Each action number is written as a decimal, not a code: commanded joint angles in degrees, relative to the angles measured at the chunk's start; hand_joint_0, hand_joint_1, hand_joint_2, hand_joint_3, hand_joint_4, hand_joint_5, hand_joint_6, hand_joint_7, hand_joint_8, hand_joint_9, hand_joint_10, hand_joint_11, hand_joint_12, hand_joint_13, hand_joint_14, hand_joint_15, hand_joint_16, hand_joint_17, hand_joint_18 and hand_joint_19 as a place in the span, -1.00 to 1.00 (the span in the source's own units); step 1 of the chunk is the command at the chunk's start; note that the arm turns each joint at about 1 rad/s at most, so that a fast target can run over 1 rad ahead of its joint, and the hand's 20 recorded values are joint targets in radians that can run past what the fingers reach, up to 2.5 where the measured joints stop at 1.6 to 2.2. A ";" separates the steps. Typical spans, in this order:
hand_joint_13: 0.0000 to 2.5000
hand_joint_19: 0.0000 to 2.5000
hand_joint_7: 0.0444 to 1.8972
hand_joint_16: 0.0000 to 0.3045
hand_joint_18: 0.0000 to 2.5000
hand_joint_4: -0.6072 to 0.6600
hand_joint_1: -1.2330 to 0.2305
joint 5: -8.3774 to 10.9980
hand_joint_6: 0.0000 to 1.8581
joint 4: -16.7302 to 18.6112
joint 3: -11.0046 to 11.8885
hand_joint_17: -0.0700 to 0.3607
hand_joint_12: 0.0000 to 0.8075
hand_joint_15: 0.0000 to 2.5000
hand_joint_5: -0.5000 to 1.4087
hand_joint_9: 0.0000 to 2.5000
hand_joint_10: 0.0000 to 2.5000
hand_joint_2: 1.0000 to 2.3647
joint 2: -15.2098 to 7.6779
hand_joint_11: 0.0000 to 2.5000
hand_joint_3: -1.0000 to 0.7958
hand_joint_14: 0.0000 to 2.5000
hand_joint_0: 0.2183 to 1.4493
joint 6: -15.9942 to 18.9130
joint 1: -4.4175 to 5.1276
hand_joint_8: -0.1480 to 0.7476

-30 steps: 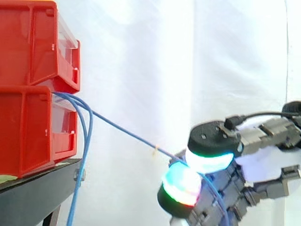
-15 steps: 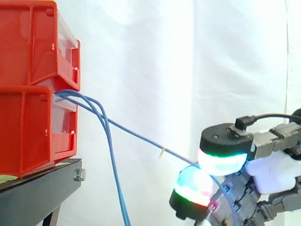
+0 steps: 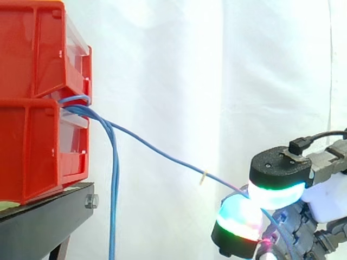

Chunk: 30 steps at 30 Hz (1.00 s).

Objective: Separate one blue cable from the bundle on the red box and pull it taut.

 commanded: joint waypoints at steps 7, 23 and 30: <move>-0.29 -0.62 0.04 -0.56 -0.19 -0.08 -0.49 0.02 -0.02 1.65 0.00 0.02 0.09 -0.79 -0.51 -0.15 -0.99 -0.54 0.02 -0.79 0.11 -0.99 -0.49 -0.01 0.03 0.17; -0.29 -0.62 0.04 -0.56 -0.20 -0.09 -0.49 0.02 -0.02 2.97 0.00 0.02 0.09 -0.80 -0.51 -0.10 -0.99 -0.54 0.02 -0.76 0.10 -0.99 -0.49 -0.01 0.12 0.17; -0.30 -0.62 0.02 -0.58 -0.24 -0.09 -0.50 0.02 -0.02 2.97 0.00 0.00 0.08 -0.79 -0.51 -0.09 -0.99 -0.60 0.02 -0.74 0.09 -0.99 -0.46 -0.01 0.12 0.16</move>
